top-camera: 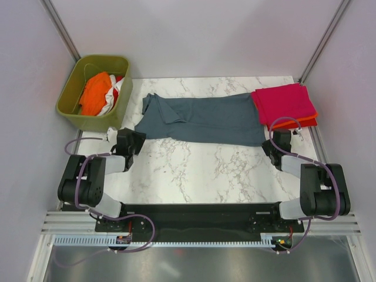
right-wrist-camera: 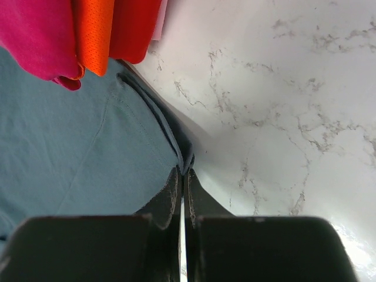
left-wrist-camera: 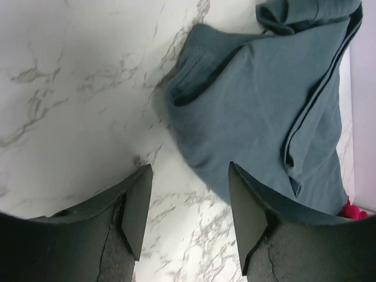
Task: Fold and stack the t-shirts
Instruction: Fold the tshirt
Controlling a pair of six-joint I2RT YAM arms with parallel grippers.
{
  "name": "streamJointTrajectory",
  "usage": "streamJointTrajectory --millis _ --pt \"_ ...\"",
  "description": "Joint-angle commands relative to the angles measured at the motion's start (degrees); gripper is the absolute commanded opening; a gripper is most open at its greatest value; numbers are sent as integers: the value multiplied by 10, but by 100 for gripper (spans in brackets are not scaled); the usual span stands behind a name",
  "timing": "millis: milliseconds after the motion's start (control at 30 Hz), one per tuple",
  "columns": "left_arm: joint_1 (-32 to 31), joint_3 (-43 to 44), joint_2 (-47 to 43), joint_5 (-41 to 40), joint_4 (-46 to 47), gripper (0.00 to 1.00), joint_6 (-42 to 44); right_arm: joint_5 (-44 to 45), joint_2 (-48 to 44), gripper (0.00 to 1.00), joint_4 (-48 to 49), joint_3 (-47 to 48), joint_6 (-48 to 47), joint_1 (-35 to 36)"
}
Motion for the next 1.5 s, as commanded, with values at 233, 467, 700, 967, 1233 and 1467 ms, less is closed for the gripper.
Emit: streamJointTrajectory --millis 233,467,700,967,1233,1467 --pt "-1 62 105 -97 -3 52 -39 -11 -8 0 25 2 -4 -2" --pt "-1 96 112 -97 -10 2 -25 -16 -28 0 13 6 0 -2" --pt "-2 163 -25 -107 -220 2 40 -11 -63 0 -103 81 -12 -2" --pt "-1 269 -208 -69 -376 2 131 -10 -186 0 -234 208 -37 -2" --pt "-1 447 -319 -23 -535 2 187 1 -301 0 -318 376 -66 -2" --pt "-1 647 -354 -22 -620 2 210 13 -333 0 -357 499 -73 -2"
